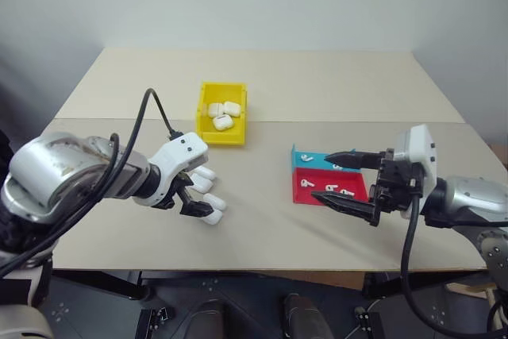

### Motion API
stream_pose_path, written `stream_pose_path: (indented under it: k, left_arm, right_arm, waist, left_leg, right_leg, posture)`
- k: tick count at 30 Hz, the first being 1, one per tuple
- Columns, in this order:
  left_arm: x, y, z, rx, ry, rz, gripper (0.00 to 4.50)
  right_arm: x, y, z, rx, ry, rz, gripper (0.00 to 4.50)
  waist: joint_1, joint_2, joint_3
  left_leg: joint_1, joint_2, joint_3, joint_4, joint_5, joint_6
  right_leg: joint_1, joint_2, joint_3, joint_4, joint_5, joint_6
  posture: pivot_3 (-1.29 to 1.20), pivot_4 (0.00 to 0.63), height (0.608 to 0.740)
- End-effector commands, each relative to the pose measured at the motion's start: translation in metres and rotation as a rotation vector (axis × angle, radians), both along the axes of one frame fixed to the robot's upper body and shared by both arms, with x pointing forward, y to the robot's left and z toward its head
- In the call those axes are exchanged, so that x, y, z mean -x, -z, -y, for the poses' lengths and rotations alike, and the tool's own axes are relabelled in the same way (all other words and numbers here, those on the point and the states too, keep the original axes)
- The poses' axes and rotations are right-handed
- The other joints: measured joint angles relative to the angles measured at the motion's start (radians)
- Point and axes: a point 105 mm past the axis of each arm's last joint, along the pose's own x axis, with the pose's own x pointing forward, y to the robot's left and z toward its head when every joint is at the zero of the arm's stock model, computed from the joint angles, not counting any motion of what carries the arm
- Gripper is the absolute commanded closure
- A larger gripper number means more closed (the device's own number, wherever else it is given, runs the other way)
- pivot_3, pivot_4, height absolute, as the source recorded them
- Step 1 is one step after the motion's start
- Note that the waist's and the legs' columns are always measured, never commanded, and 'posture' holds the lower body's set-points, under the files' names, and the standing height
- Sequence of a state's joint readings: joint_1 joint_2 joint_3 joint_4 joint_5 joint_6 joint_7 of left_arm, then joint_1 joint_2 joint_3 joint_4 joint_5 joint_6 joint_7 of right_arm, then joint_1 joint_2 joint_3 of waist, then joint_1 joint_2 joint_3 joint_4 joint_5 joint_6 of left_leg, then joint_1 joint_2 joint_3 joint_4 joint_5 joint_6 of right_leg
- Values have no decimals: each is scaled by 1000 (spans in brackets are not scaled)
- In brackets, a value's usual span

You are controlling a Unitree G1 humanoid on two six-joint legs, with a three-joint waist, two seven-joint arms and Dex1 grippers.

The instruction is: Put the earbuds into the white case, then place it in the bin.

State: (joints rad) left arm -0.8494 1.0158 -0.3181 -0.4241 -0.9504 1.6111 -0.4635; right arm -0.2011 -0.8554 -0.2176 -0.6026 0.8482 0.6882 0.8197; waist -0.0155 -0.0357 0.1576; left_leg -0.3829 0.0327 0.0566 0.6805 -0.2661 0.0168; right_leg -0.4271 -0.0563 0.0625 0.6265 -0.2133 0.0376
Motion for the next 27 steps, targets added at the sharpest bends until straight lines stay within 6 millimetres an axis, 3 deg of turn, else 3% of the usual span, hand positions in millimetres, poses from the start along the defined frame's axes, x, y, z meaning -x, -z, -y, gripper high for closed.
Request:
stream_pose_path:
  k: [1,13,18,24,27]
  left_arm:
    - [-4,4,-1,-25,-34,-15,0]
    - [-22,52,20,-50,-232,-169,0]
    - [-25,54,26,-49,-282,-164,0]
    - [-16,52,31,-66,-292,-153,0]
    - [-15,51,30,-82,-305,-125,637]
  right_arm:
    - [6,-8,-1,-13,2,37,34]
    - [10,-6,2,-8,37,47,34]
    - [10,-5,0,-13,36,52,34]
    - [11,-4,-1,-15,41,50,34]
    - [12,-3,-1,-16,45,48,0]
  waist:
    - [2,0,0]
    - [9,2,-1]
    - [20,3,-2]
    - [19,3,-2]
    - [18,3,-2]
  left_leg:
    - [0,0,-1,0,0,0]
    - [1,-2,-5,1,0,0]
    - [10,-3,-5,1,1,-1]
    - [10,-3,-4,0,2,-1]
    - [9,-3,-4,0,2,-1]
  right_leg:
    - [0,0,0,0,0,0]
    - [2,-3,0,1,0,0]
    - [9,-3,0,2,0,0]
    - [8,-3,2,3,0,0]
    - [7,-3,2,2,0,0]
  posture:
    - [0,150,740]
    - [0,150,740]
    - [0,150,740]
    - [0,150,740]
    - [0,150,740]
